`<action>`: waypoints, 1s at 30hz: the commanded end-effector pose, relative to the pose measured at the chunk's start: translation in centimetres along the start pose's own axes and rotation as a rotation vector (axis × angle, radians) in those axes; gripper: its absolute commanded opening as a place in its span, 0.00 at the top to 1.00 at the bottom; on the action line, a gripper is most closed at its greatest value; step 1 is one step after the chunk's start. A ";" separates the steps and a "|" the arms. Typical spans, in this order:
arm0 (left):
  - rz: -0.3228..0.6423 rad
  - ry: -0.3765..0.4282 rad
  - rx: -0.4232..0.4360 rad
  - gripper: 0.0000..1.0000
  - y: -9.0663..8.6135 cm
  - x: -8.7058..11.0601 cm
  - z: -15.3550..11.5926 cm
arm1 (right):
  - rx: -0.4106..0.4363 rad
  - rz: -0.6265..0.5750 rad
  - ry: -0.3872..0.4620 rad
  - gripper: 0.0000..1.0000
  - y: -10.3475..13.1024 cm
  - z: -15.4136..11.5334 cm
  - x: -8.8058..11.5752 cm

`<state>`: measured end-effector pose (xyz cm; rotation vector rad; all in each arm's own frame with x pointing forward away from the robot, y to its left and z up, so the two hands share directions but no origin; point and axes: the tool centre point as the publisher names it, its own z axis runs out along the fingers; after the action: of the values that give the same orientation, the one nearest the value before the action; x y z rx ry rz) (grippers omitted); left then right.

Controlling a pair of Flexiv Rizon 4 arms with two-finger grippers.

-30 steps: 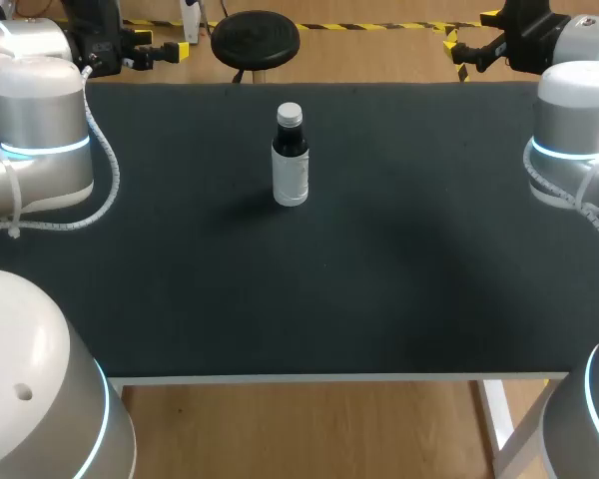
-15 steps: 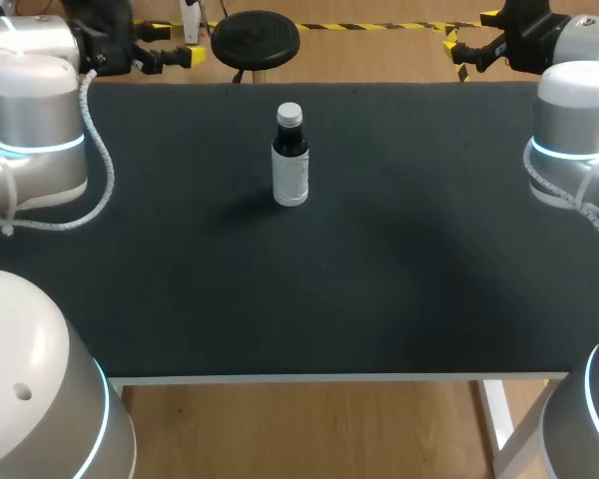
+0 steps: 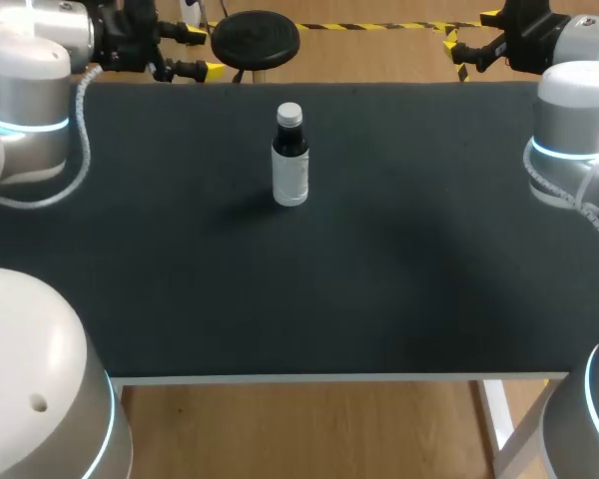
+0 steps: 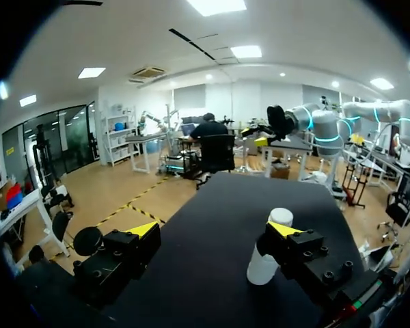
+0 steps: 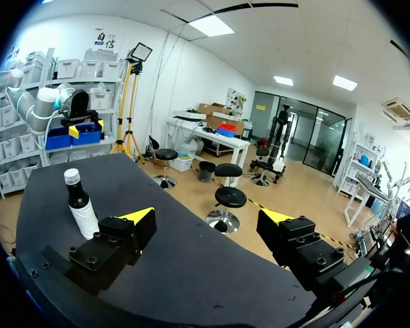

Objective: Unscrew the bottle cap

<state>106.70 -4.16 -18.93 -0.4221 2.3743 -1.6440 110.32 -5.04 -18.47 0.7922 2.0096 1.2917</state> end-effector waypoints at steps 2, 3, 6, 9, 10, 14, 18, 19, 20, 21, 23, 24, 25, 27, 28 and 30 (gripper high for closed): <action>-0.001 0.079 -0.005 0.00 0.0 -0.5 -0.1 | 0.000 0.000 0.001 0.00 0.0 0.0 -0.1; -0.001 0.079 -0.005 0.00 0.0 -0.5 -0.1 | 0.000 0.000 0.001 0.00 0.0 0.0 -0.1; -0.001 0.079 -0.005 0.00 0.0 -0.5 -0.1 | 0.000 0.000 0.001 0.00 0.0 0.0 -0.1; -0.001 0.079 -0.005 0.00 0.0 -0.5 -0.1 | 0.000 0.000 0.001 0.00 0.0 0.0 -0.1; -0.001 0.079 -0.005 0.00 0.0 -0.5 -0.1 | 0.000 0.000 0.001 0.00 0.0 0.0 -0.1; -0.001 0.079 -0.005 0.00 0.0 -0.5 -0.1 | 0.000 0.000 0.001 0.00 0.0 0.0 -0.1; 0.013 0.119 0.014 0.00 0.6 0.8 1.1 | 0.000 0.000 0.001 0.00 0.0 0.0 -0.1; 0.015 0.137 0.013 0.00 1.0 1.3 1.6 | 0.000 0.000 0.001 0.00 0.0 0.0 -0.1; 0.011 0.148 0.017 0.00 1.3 1.7 1.9 | 0.000 0.000 0.001 0.00 0.0 0.0 -0.1; 0.017 0.146 0.050 0.00 1.6 2.1 2.1 | 0.000 0.000 0.001 0.00 0.0 0.0 -0.1; 0.008 0.142 0.096 0.00 2.2 2.8 2.4 | 0.000 0.000 0.001 0.00 0.0 0.0 -0.1; 0.019 0.140 0.115 0.00 2.4 3.1 2.5 | 0.000 0.000 0.001 0.00 0.0 0.0 -0.1; 0.028 0.142 0.113 0.00 2.6 3.3 2.7 | 0.000 0.000 0.001 0.00 0.0 0.0 -0.1; 0.039 0.155 0.120 0.00 2.9 3.7 3.1 | 0.000 0.000 0.001 0.00 0.0 0.0 -0.1; 0.047 0.161 0.122 0.00 3.0 3.9 3.3 | 0.000 0.000 0.001 0.00 0.0 0.0 -0.1; 0.054 0.157 0.129 0.00 3.2 4.2 3.6 | 0.000 0.000 0.001 0.00 0.0 0.0 -0.1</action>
<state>103.79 -7.40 -22.76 -0.2111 2.3676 -1.8450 110.32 -5.04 -18.47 0.7921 2.0097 1.2918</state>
